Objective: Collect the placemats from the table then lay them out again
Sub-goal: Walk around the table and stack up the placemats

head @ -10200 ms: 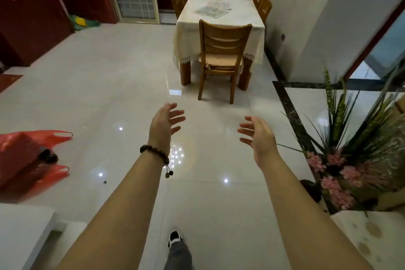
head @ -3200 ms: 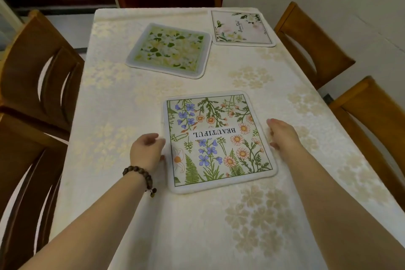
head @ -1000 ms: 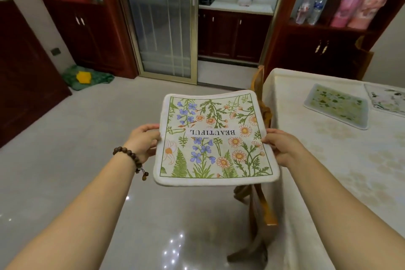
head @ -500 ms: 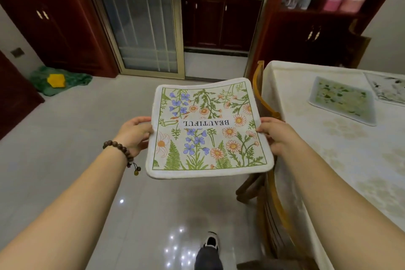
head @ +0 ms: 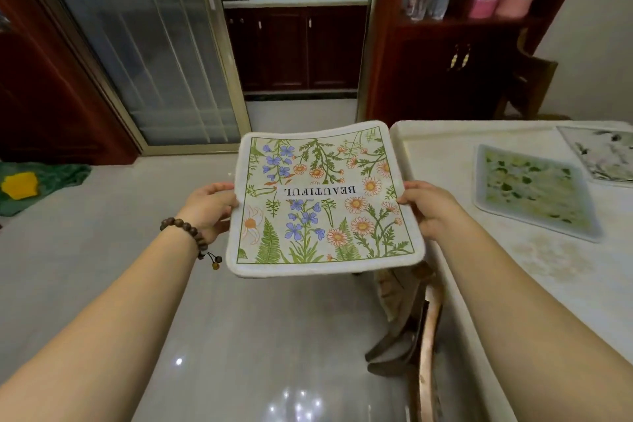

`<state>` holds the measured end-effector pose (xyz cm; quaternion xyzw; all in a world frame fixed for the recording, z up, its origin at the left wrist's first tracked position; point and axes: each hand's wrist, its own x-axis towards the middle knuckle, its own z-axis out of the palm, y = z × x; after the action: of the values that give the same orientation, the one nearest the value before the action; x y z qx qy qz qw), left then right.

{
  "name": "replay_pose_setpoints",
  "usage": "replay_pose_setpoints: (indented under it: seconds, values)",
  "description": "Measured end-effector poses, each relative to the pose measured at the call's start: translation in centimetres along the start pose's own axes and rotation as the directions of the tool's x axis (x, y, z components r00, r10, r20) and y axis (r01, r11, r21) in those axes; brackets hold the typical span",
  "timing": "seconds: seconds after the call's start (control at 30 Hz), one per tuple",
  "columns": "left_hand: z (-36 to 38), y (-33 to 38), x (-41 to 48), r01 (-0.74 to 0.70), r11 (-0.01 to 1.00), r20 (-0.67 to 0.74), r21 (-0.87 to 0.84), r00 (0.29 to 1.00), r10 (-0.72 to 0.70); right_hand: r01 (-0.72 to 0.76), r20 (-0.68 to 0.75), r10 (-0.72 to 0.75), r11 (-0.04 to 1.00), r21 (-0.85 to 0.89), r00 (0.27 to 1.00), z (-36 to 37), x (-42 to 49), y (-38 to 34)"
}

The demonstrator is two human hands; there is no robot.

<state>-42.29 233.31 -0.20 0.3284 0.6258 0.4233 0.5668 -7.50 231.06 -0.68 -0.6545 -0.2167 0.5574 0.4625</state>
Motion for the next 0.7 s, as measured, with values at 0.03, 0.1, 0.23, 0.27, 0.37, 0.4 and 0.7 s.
replay_pose_setpoints:
  seconds: [0.03,0.1,0.23,0.27,0.37,0.4,0.7]
  values:
    - [1.0,0.6,1.3,0.003,1.000,0.017,0.007,1.000,-0.003,0.000,-0.014,0.000,1.000,0.006,1.000,-0.3,1.0,-0.5]
    - [2.9,1.6,4.3,0.002,1.000,0.060,0.027,0.998,-0.003,0.008,-0.046,-0.008,1.000,0.013,0.999,-0.6,3.0,-1.5]
    - [6.6,3.5,11.0,-0.002,0.997,0.154,0.074,0.988,-0.010,0.019,-0.125,-0.015,0.999,0.031,0.992,-0.9,7.5,-3.6]
    - [7.6,4.0,12.9,-0.001,0.997,0.177,0.081,0.984,-0.013,0.020,-0.146,-0.014,0.999,0.040,0.989,-1.0,8.8,-4.2]
    - [10.3,5.8,18.9,0.012,0.995,0.248,0.098,0.968,-0.036,0.022,-0.216,-0.004,0.996,0.082,0.976,-0.8,12.4,-5.9]
    - [11.2,6.4,20.9,0.012,0.994,0.277,0.109,0.960,-0.042,0.025,-0.237,-0.002,0.995,0.097,0.972,-0.7,13.7,-6.4]
    - [23.6,13.5,34.0,-0.051,0.957,0.552,0.284,0.825,-0.120,0.055,-0.476,0.092,0.956,0.287,0.874,-1.8,19.2,-9.6]
